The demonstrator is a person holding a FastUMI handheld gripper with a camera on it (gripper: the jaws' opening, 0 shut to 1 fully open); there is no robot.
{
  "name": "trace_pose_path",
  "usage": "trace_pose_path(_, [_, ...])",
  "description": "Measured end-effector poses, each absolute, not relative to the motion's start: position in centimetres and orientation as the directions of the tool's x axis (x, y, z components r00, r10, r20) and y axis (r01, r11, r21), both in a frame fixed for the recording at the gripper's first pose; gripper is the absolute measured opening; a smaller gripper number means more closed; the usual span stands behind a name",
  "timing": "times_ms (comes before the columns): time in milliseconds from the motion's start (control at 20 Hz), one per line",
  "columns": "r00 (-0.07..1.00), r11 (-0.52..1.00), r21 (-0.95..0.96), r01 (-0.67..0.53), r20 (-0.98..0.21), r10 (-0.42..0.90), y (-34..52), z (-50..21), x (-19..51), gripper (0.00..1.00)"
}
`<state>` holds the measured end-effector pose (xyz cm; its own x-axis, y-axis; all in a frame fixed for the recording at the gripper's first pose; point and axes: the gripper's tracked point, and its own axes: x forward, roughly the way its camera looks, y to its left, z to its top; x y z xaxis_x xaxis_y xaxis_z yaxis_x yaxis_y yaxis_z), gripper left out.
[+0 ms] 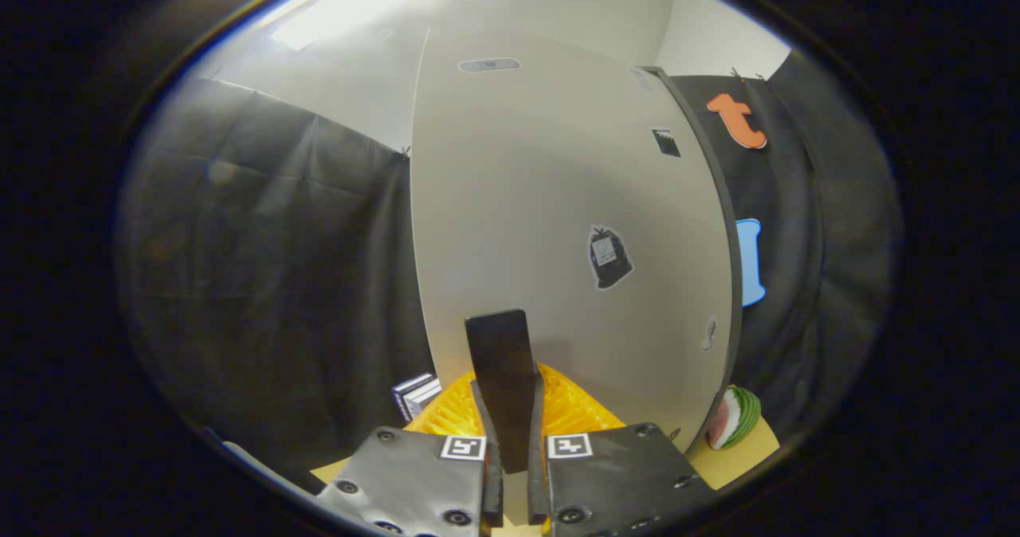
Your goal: Open the shoe cabinet door, grab the shoes and put them into the shoe cabinet, then close the shoe cabinet door.
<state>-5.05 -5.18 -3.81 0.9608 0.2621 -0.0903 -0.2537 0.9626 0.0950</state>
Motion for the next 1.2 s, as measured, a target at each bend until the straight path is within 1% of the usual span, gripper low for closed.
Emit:
trace_pose_path(350, [0.957,0.958,0.087,-0.273,-0.080,0.280,-8.5,-3.0,-7.6,0.13])
trace_pose_path(600, [0.963,0.963,0.076,-0.257,-0.066,0.262,-11.7,-2.4,-9.9,0.13])
trace_pose_path(900, [0.975,0.974,0.080,-0.214,-0.051,0.218,-16.0,-1.7,-12.3,0.13])
trace_pose_path(1200, [0.993,0.991,0.074,-0.110,-0.035,0.113,-21.3,-1.2,-14.2,0.12])
